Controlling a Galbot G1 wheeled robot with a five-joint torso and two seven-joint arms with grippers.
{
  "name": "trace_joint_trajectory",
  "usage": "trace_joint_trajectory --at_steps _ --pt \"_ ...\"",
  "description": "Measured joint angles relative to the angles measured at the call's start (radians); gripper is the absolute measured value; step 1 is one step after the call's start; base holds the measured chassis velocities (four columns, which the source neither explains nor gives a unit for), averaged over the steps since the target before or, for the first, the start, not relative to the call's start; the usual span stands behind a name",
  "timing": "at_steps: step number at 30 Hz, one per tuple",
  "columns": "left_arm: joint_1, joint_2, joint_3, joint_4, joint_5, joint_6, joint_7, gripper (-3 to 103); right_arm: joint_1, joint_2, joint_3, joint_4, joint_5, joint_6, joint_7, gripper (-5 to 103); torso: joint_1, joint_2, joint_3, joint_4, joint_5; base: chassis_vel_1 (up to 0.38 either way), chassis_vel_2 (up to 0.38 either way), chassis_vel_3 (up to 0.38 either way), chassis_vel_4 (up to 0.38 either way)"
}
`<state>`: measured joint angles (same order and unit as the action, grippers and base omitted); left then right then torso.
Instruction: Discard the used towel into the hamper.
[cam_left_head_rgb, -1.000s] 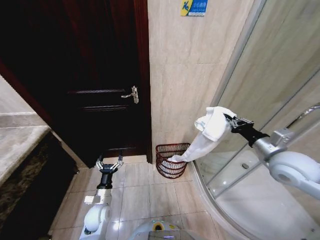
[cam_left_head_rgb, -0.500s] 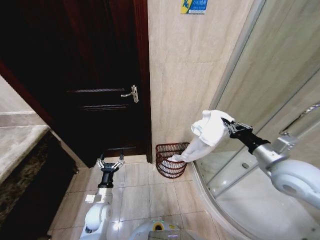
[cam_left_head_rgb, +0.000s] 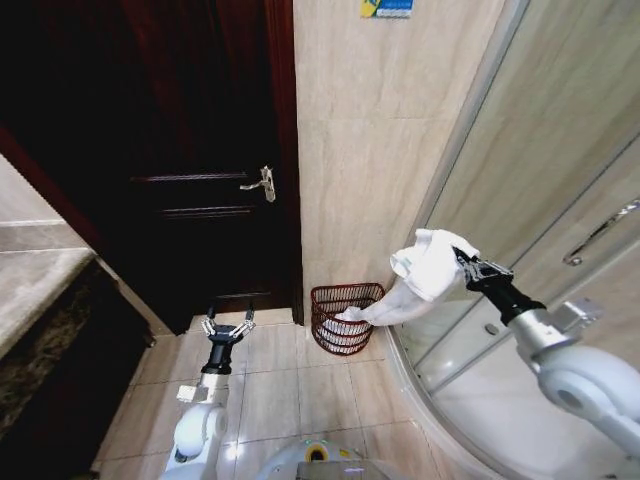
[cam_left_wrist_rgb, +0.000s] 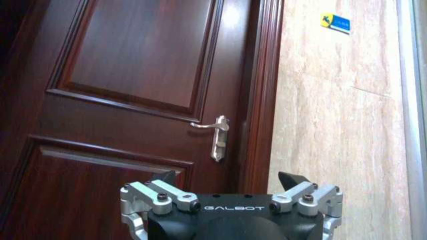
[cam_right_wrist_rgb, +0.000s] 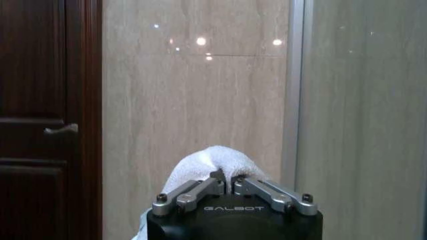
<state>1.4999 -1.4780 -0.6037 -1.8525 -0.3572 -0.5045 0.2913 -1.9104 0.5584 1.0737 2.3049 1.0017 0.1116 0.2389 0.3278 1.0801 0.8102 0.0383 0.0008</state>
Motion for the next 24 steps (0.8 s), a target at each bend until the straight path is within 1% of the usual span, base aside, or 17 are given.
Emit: trace_joint_trajectory --at_steps 1,2,3,5,6,7,8,9,11,12,14,15,17,18,19,22,24 --pt "0.0 0.0 0.0 0.0 0.0 -0.001 -0.001 100 0.019 0.006 -0.011 -0.003 -0.001 -0.002 -0.012 3 -0.002 -0.004 -0.002 -0.0001 -0.0012 0.0 0.0 0.0 0.0" --pt "0.0 0.0 0.0 0.0 0.0 -0.001 -0.001 100 0.019 0.006 -0.011 -0.003 -0.001 -0.002 -0.012 3 -0.002 -0.004 -0.002 -0.0001 -0.0012 0.0 0.0 0.0 0.0" --pt "0.0 -0.001 0.001 -0.001 0.001 -0.001 -0.001 100 0.041 0.014 -0.022 -0.007 -0.002 -0.007 -0.028 3 -0.003 -0.007 -0.004 0.0 -0.0016 0.0 0.0 0.0 0.0" --pt "0.001 -0.003 0.0 -0.003 0.002 -0.003 -0.002 100 0.132 0.037 -0.076 -0.015 0.001 -0.032 -0.049 3 -0.005 -0.012 -0.007 -0.0001 -0.0007 0.0 0.0 0.0 0.0" --pt "0.001 -0.003 0.0 -0.003 0.002 -0.003 -0.002 100 0.132 0.037 -0.076 -0.015 0.001 -0.032 -0.049 3 -0.005 -0.012 -0.007 -0.0001 -0.0007 0.0 0.0 0.0 0.0" --pt "0.002 -0.003 -0.001 -0.004 0.003 -0.004 -0.002 100 0.192 0.056 -0.118 -0.018 0.001 -0.048 -0.052 3 -0.006 -0.012 -0.007 -0.0001 -0.0014 0.0 0.0 0.0 0.0" --pt "0.003 -0.004 -0.001 -0.005 0.003 -0.004 -0.002 100 0.256 0.08 -0.164 -0.023 -0.003 -0.064 -0.05 3 -0.006 -0.012 -0.007 -0.0002 -0.0011 0.0 0.0 0.0 0.0" --pt "0.003 -0.004 -0.001 -0.005 0.003 -0.004 -0.002 100 0.256 0.08 -0.164 -0.023 -0.003 -0.064 -0.05 3 -0.006 -0.012 -0.007 -0.0002 -0.0011 0.0 0.0 0.0 0.0" --pt "0.003 -0.005 -0.001 -0.006 0.009 -0.004 -0.002 100 0.417 0.146 -0.317 -0.042 -0.034 -0.095 -0.017 3 -0.006 -0.012 -0.007 0.0002 -0.0006 0.0 0.0 0.0 0.0" --pt "0.003 -0.005 -0.001 -0.006 0.009 -0.004 -0.002 100 0.417 0.146 -0.317 -0.042 -0.034 -0.095 -0.017 3 -0.006 -0.012 -0.007 0.0002 -0.0006 0.0 0.0 0.0 0.0" --pt "0.003 -0.005 -0.001 -0.009 0.01 -0.005 -0.002 100 0.475 0.191 -0.386 -0.059 -0.06 -0.11 -0.007 3 -0.005 -0.012 -0.007 0.0001 -0.0011 0.0 0.0 0.0 0.0" --pt "0.005 -0.004 -0.004 -0.014 0.01 -0.004 -0.002 100 0.516 0.232 -0.444 -0.085 -0.102 -0.112 -0.006 3 -0.005 -0.011 -0.006 0.0002 -0.0009 0.0 0.0 0.0 0.0" --pt "0.006 -0.003 -0.005 -0.014 0.009 -0.003 -0.002 100 0.527 0.246 -0.459 -0.097 -0.118 -0.112 -0.009 3 -0.005 -0.01 -0.006 0.0001 -0.0009 0.0 0.0 0.0 0.0" --pt "0.006 -0.001 -0.008 -0.014 0.007 -0.002 -0.002 100 0.567 0.296 -0.498 -0.13 -0.158 -0.112 -0.021 3 -0.005 -0.009 -0.006 -0.0002 -0.001 0.0 0.0 0.0 0.0" --pt "0.006 -0.001 -0.008 -0.014 0.007 -0.002 -0.002 100 0.567 0.296 -0.498 -0.13 -0.158 -0.112 -0.021 3 -0.005 -0.009 -0.006 -0.0002 -0.001 0.0 0.0 0.0 0.0" --pt "0.005 -0.005 -0.008 0.002 0.01 -0.003 -0.003 100 0.664 0.382 -0.559 -0.193 -0.243 -0.102 -0.054 3 -0.004 -0.008 -0.005 -0.0002 -0.0011 0.0 0.0 0.0 0.0" --pt "0.005 -0.007 -0.008 0.003 0.011 -0.003 -0.003 100 0.684 0.395 -0.57 -0.204 -0.257 -0.099 -0.058 3 -0.004 -0.007 -0.005 -0.0002 -0.0009 0.0 0.0 0.0 0.0"
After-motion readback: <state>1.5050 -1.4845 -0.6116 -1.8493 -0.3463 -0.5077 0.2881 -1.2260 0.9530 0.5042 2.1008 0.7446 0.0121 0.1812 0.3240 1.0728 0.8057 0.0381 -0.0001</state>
